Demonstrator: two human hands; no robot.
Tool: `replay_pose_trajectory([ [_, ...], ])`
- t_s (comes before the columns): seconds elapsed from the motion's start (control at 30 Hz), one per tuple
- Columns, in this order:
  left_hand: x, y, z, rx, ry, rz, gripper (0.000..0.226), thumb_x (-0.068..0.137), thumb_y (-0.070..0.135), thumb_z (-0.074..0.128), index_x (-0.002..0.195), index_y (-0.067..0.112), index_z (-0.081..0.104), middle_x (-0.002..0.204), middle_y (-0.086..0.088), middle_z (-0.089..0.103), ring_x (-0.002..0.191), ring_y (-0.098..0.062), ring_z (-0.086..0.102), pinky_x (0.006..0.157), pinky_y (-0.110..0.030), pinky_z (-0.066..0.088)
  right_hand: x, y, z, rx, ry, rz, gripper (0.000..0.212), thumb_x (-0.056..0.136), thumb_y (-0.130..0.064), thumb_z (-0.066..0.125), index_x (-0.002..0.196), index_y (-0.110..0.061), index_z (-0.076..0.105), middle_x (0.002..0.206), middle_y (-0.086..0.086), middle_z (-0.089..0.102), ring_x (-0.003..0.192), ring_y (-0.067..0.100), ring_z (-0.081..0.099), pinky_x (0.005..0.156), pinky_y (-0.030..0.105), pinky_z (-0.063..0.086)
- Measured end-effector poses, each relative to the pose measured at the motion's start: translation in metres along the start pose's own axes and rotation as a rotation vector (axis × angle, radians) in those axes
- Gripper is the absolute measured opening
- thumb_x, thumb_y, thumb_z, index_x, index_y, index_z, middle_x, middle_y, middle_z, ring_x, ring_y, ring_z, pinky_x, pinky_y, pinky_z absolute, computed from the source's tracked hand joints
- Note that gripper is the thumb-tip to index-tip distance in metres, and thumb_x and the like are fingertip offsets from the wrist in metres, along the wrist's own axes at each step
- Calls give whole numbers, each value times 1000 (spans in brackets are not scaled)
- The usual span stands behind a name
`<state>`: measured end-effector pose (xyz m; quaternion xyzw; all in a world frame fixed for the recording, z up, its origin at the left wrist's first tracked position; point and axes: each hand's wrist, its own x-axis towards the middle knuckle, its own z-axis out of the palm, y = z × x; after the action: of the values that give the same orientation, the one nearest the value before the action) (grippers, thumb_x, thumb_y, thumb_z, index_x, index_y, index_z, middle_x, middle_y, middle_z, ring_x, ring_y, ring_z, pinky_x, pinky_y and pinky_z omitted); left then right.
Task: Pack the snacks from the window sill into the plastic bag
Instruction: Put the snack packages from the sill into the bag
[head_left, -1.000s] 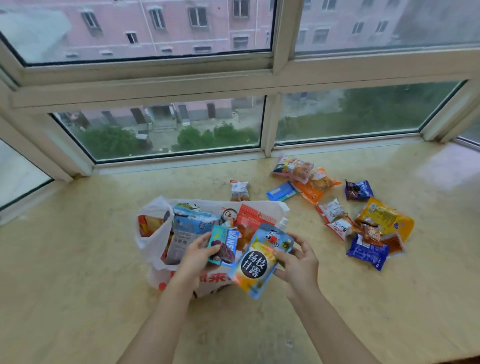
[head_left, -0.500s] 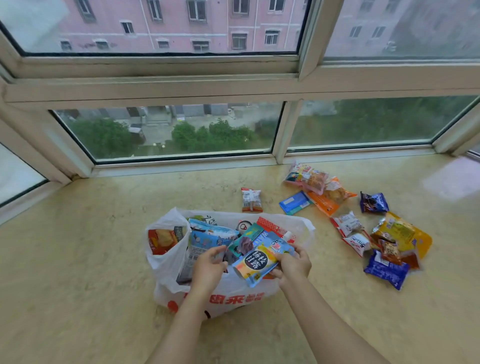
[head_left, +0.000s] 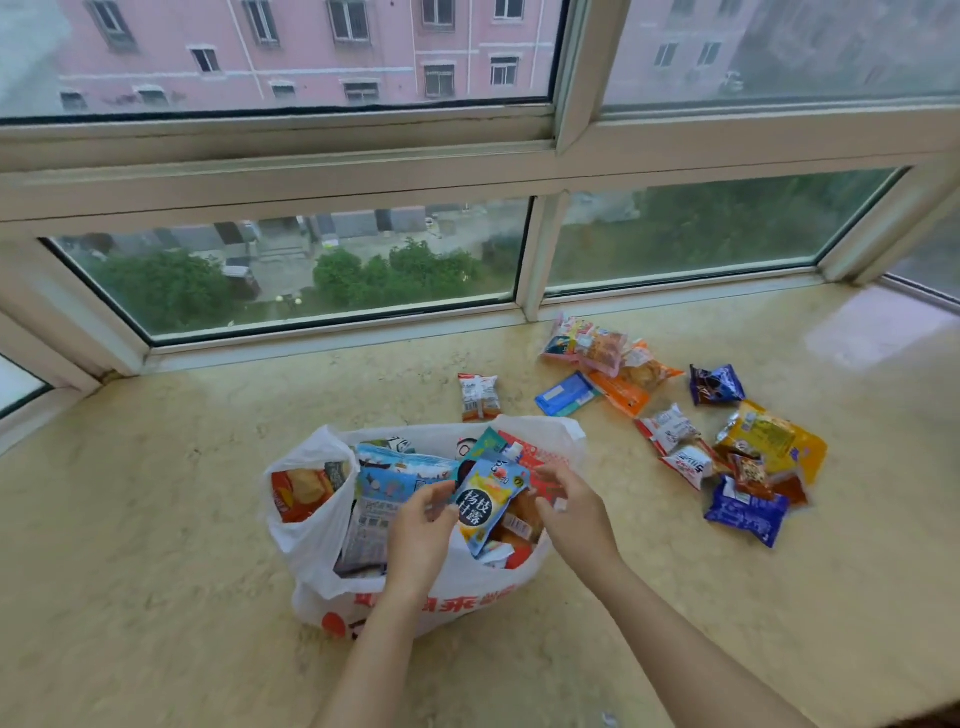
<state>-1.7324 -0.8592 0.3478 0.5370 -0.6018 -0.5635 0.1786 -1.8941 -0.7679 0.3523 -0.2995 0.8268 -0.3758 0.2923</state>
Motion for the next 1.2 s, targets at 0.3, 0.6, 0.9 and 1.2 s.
replay_pose_trajectory([
  [0.3, -19, 47, 90, 198, -186, 277, 23, 92, 23, 56, 112, 25, 66, 109, 12, 67, 96, -3, 61, 85, -34, 53, -54, 57, -93, -711, 168, -293, 43, 66, -15, 80, 108, -19, 69, 111, 0, 67, 95, 20, 67, 63, 27, 53],
  [0.6, -45, 62, 195, 558, -364, 450, 36, 92, 28, 57, 128, 32, 56, 129, 13, 54, 112, -6, 52, 89, -24, 42, -66, 132, -176, -844, 238, -189, 49, 66, -22, 82, 112, -14, 67, 113, 8, 67, 99, 26, 66, 78, 35, 57],
  [0.9, -47, 68, 308, 881, -400, 563, 52, 93, 34, 53, 143, 30, 38, 149, 6, 37, 136, -13, 32, 106, -28, 32, -36, 218, -247, -819, 194, -152, 56, 66, -29, 83, 117, -13, 67, 118, 9, 67, 107, 26, 65, 84, 38, 56],
  [1.2, 13, 51, 406, 1065, -310, 659, 66, 93, 37, 54, 151, 27, 23, 158, 2, 22, 145, -18, 20, 111, -33, 28, 42, 308, -270, -870, 209, -201, 57, 69, -32, 81, 120, -10, 66, 127, 14, 62, 113, 30, 61, 87, 41, 55],
])
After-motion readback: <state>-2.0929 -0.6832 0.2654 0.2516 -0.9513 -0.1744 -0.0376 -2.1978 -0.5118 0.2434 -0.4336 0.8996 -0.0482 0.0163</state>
